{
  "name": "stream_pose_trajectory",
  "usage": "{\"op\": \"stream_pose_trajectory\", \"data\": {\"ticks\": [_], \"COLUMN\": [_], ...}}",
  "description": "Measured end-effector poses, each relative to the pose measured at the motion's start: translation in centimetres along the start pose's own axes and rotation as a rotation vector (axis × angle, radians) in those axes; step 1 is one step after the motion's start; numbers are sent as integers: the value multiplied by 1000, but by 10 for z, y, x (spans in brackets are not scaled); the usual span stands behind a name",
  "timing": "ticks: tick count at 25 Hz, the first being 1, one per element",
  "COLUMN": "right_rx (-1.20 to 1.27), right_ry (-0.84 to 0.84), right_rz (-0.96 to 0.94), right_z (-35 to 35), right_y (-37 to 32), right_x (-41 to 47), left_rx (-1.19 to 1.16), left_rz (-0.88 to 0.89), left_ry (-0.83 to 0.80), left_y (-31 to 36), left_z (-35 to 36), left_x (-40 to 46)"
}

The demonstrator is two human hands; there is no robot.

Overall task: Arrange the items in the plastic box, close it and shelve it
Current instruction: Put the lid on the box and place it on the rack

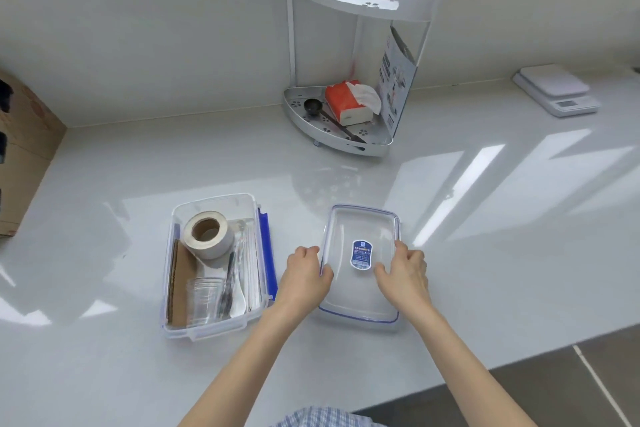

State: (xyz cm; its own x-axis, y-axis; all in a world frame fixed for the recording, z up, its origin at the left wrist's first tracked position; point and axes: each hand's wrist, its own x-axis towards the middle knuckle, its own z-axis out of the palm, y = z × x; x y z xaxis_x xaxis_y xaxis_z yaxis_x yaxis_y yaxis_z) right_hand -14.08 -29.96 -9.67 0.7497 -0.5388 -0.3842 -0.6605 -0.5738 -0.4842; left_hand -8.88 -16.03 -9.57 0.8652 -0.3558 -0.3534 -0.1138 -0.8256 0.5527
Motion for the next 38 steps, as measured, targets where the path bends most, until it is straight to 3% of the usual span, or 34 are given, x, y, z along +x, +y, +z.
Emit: {"op": "stream_pose_trajectory", "data": {"ticks": [4, 9, 12, 16, 25, 32, 38], "right_rx": [-6, 84, 107, 201, 330, 298, 304], "right_ry": [-14, -21, 39, 124, 32, -128, -150], "right_rz": [63, 2, -48, -165, -452, -534, -499], "right_z": [0, 3, 0, -10, 19, 64, 78], "right_y": [15, 14, 5, -19, -85, -119, -124], "right_x": [-1, -4, -8, -11, -32, -51, -52], "left_rx": [54, -45, -111, -218, -318, -394, -424], "left_rz": [-79, -109, -91, -14, -83, -260, -273], "left_ry": [-77, -70, -3, 203, 560, 595, 556], "left_y": [2, 6, 9, 5, -55, -112, -128], "left_z": [12, 12, 4, -20, -71, -84, -86], "left_x": [0, -1, -7, -14, -53, -74, -72]}}
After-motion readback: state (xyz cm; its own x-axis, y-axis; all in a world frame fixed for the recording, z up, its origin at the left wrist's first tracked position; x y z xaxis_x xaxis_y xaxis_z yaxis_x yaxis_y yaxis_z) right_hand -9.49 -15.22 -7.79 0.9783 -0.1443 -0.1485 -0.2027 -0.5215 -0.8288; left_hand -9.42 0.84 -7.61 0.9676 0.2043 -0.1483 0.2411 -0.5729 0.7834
